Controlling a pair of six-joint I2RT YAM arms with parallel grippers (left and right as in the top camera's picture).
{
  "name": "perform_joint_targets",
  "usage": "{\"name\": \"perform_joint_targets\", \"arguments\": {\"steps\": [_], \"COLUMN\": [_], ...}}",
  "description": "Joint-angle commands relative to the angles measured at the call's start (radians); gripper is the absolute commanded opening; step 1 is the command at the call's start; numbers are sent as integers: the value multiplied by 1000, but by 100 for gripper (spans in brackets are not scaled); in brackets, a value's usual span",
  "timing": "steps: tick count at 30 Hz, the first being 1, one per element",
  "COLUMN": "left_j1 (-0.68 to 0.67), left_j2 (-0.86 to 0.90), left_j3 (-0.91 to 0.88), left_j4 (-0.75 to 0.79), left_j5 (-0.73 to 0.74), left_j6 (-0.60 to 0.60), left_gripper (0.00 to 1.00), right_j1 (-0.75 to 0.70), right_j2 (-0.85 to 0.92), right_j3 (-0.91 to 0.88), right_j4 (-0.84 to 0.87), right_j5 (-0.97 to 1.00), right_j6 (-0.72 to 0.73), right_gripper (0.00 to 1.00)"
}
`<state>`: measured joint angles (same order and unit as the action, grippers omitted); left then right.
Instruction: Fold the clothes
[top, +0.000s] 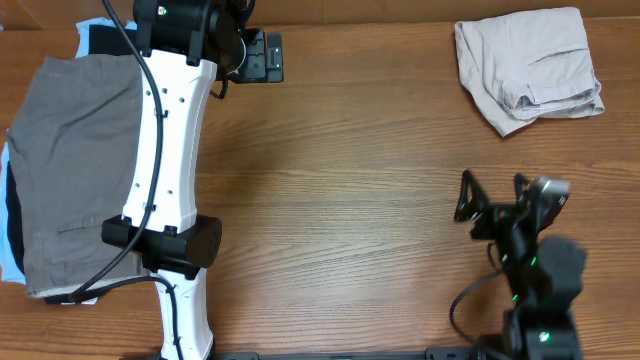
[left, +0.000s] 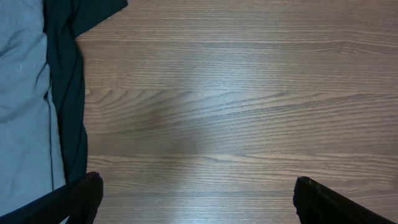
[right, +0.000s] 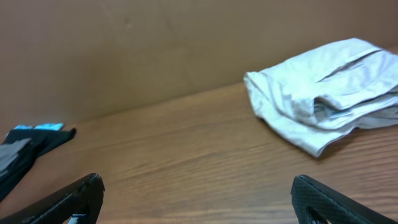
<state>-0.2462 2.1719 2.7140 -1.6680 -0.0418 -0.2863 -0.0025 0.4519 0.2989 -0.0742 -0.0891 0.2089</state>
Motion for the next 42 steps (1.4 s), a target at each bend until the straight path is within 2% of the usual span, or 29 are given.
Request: {"name": "perform_joint_targets", "arguments": {"steps": [1, 11, 22, 42], "left_j1": [3, 4, 4, 4], "left_j2": [12, 12, 12, 12], "left_j3": [-2, -2, -2, -2], "left_j4": [4, 4, 4, 4], "left_j5": [2, 1, 1, 1], "left_j6": [-10, -10, -9, -10], "left_gripper": [100, 100, 100, 100], "right_j1": [32, 49, 49, 49], "right_j2": [-115, -309, -443, -449], "right_j3": [-120, -293, -291, -291], "right_j4": [49, 69, -5, -3], "right_j5": [28, 37, 36, 36], "right_j6": [0, 0, 0, 0], "right_gripper": [100, 100, 100, 100]}}
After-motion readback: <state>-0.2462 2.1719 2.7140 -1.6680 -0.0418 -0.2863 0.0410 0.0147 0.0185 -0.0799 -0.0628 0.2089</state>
